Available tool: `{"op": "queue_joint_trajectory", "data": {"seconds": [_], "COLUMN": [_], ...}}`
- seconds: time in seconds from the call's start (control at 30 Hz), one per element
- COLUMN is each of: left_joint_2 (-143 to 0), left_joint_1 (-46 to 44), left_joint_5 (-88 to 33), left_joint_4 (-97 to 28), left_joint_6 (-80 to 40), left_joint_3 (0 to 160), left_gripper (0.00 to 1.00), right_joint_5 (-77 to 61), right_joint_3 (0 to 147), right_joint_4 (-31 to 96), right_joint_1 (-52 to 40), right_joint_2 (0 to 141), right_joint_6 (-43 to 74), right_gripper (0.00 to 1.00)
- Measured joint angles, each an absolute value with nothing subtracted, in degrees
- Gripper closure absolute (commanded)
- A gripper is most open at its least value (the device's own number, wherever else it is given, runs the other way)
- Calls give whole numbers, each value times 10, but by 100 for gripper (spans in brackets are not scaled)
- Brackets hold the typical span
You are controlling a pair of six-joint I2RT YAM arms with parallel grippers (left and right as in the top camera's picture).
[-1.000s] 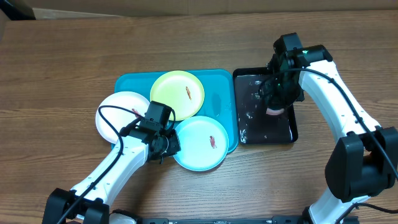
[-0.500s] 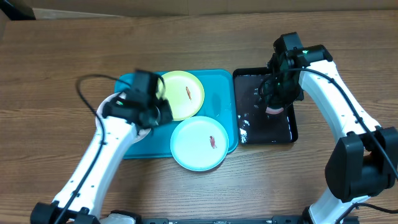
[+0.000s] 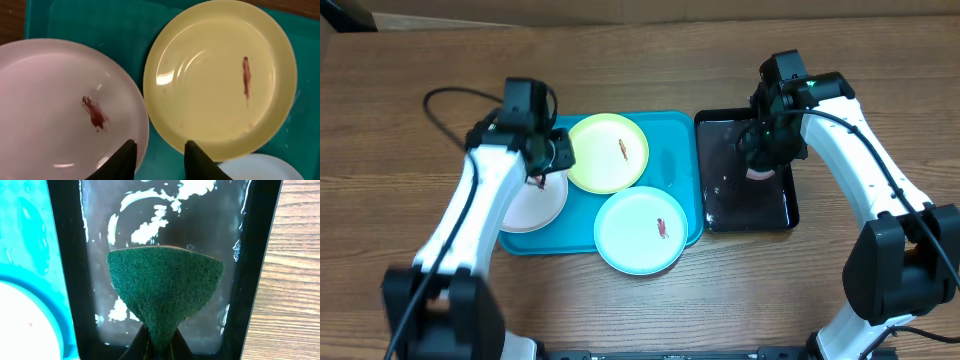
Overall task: Clean dirty plates on tray and stack at the side
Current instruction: 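Move the left gripper to the yellow plate and grip its rim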
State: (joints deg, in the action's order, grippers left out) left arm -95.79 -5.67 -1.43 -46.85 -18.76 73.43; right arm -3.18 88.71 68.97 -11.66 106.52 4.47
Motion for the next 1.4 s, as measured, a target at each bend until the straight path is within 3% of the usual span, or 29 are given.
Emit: {"op": "queue_joint_trajectory", "data": {"seconds": [0.23, 0.83, 1.27, 1.4], "left_joint_2": [-1059, -1145, -1158, -1158], "left_joint_1": [-56, -56, -56, -56], "left_joint_5": [-14, 22, 8, -7], "left_joint_4": [-470, -430, -417, -411], "left_joint_6": [-154, -118, -114, -102], "left_joint_3": [804, 815, 815, 815], "left_gripper": [69, 69, 96, 96], "right_joint_5": [-32, -32, -32, -32], "right_joint_3": [887, 887, 887, 887], "right_joint_4": [690, 690, 689, 691], "right_joint_1": [-117, -117, -117, -117], "right_joint_2": [1065, 1065, 1065, 1065], "right_joint_6": [45, 45, 45, 45], "right_gripper": [96, 96, 96, 96]}}
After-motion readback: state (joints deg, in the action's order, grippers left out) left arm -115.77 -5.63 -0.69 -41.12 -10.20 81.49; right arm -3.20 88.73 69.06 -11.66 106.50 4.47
